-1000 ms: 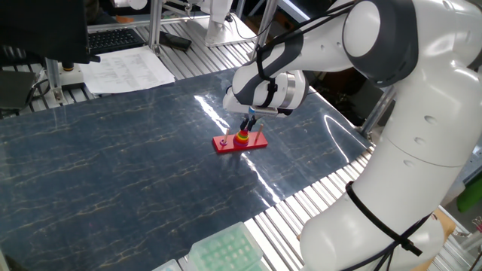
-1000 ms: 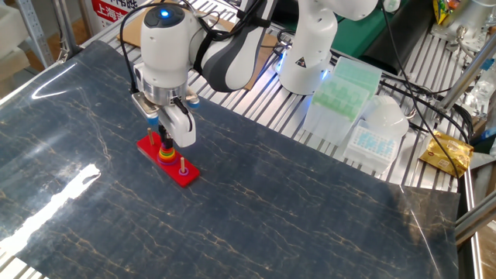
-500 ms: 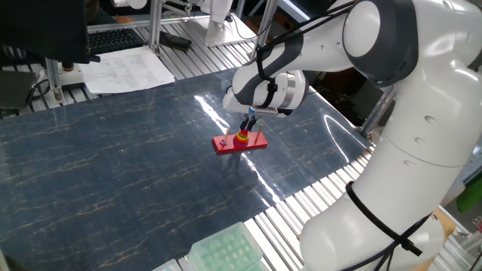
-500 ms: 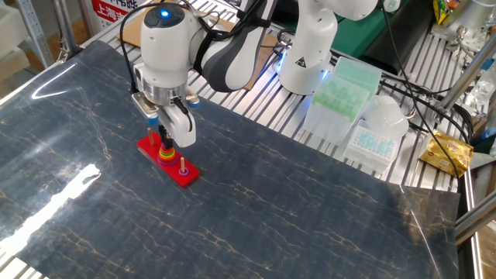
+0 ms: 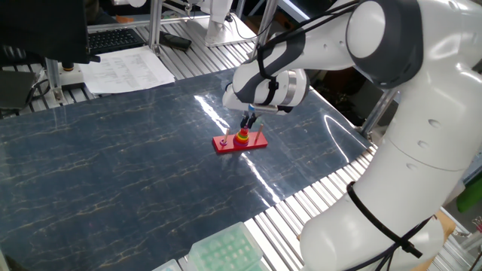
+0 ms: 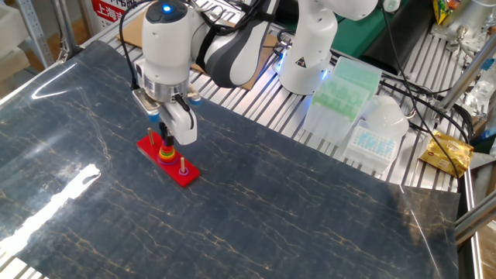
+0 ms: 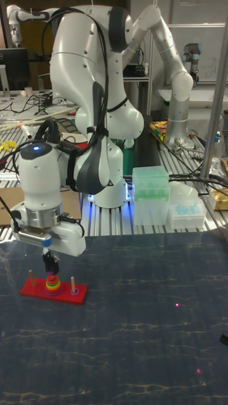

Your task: Take out one Hanoi block and throw it aside

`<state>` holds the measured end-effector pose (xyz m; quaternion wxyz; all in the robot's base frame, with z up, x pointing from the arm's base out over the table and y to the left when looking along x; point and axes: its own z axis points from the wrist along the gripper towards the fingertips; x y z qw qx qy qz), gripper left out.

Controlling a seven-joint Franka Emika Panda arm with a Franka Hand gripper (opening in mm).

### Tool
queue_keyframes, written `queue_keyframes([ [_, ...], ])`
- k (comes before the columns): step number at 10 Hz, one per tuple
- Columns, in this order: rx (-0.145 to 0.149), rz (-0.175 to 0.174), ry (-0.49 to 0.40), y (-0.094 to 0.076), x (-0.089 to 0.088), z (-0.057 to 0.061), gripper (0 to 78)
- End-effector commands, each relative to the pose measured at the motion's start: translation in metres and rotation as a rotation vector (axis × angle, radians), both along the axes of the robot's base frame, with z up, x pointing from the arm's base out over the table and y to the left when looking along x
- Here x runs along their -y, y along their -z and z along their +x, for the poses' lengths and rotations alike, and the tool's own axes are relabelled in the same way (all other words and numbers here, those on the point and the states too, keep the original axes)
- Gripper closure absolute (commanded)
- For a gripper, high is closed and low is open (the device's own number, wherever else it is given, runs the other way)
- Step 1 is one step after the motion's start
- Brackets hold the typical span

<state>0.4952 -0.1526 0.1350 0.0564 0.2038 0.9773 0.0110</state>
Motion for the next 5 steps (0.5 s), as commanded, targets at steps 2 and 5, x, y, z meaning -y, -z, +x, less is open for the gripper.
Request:
queue_keyframes([
  [2,-0.001,0.001,0.016,-0.008,-0.004,0.002,76.3],
  [5,-0.007,0.006,0.057,-0.016,-0.018,0.005,76.3],
])
